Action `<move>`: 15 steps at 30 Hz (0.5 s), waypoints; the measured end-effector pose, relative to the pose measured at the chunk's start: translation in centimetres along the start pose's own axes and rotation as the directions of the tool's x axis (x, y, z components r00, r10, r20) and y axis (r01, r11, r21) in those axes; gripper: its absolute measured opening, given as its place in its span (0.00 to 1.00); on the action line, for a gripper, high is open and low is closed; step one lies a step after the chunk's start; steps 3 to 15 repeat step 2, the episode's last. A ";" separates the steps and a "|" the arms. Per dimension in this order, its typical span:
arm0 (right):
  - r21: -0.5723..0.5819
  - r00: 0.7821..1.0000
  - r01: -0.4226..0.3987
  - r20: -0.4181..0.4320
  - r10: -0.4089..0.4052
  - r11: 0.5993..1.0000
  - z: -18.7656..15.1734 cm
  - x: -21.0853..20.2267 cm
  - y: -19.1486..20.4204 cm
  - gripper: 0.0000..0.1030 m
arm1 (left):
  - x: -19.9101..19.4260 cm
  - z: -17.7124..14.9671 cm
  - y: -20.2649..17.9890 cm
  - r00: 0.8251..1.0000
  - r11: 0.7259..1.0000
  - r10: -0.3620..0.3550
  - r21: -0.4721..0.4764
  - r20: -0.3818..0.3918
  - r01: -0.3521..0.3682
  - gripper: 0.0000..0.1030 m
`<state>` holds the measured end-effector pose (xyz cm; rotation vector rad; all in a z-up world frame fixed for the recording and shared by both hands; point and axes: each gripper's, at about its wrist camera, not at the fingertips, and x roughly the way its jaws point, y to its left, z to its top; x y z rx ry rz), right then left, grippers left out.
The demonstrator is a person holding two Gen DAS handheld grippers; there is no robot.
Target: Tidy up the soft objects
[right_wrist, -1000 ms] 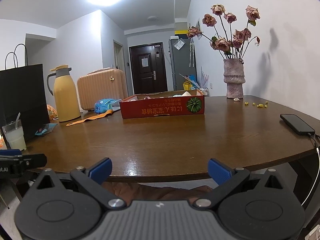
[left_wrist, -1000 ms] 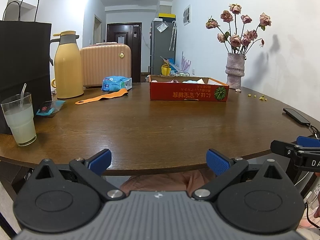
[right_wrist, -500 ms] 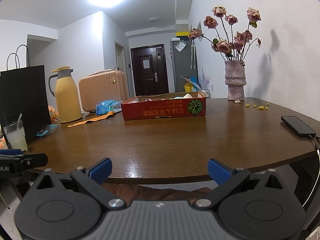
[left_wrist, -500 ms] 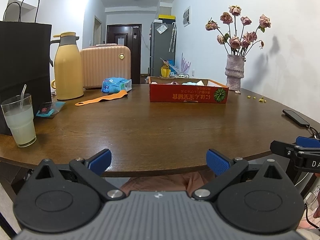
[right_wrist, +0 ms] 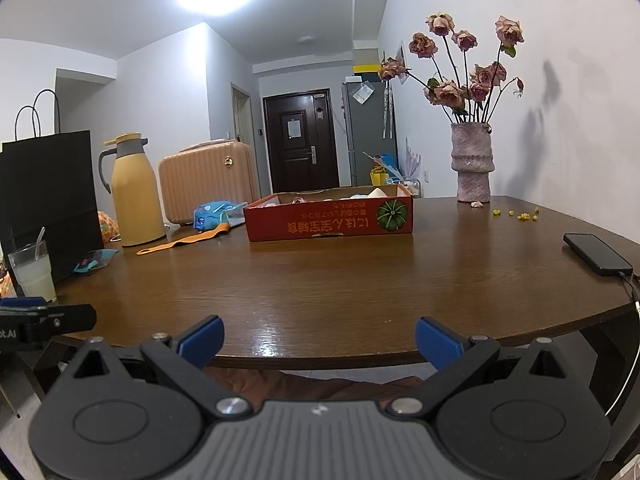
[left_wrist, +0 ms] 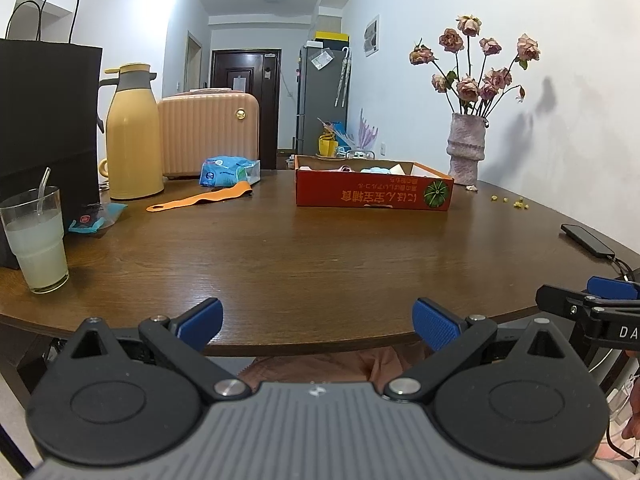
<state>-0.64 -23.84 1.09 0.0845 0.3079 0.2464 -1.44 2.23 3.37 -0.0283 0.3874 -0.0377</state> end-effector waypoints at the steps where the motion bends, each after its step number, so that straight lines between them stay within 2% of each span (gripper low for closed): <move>1: -0.001 1.000 0.000 0.002 0.000 1.000 0.0 0.0 0.0 0.99 | 0.0 0.0 0.0 1.000 1.000 0.002 0.002 0.005 -0.002 1.00; 15: 0.000 1.000 0.000 0.005 0.000 1.000 0.0 0.0 0.0 0.99 | -0.1 0.0 0.0 1.000 1.000 0.001 0.004 0.009 -0.001 1.00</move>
